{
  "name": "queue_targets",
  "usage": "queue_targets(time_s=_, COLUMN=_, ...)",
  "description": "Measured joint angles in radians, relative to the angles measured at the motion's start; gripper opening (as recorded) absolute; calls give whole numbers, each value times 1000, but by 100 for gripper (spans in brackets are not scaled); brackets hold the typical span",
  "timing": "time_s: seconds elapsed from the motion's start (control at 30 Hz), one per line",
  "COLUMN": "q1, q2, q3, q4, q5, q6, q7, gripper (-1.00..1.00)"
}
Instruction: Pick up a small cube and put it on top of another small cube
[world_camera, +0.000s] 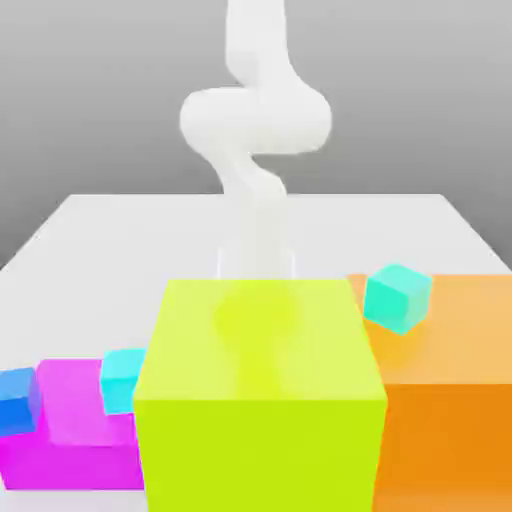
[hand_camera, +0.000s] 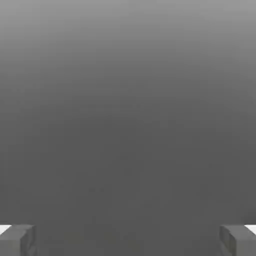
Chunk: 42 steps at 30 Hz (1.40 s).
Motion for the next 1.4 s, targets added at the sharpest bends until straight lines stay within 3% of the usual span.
queue_targets(time_s=0.5, q1=-113, q2=549, q3=-121, q4=148, q5=-12, q6=80, q7=1, gripper=0)
queue_targets(time_s=1.13, q1=-357, q2=1249, q3=-183, q4=335, q5=177, q6=173, q7=-132, gripper=0)
queue_targets(time_s=1.27, q1=-392, q2=1394, q3=-156, q4=374, q5=210, q6=258, q7=-154, gripper=0)
queue_targets(time_s=1.3, q1=-395, q2=1414, q3=-152, q4=380, q5=214, q6=273, q7=-157, gripper=-100)
queue_targets(time_s=1.4, q1=-395, q2=1414, q3=-152, q4=380, q5=215, q6=273, q7=-158, gripper=-100)
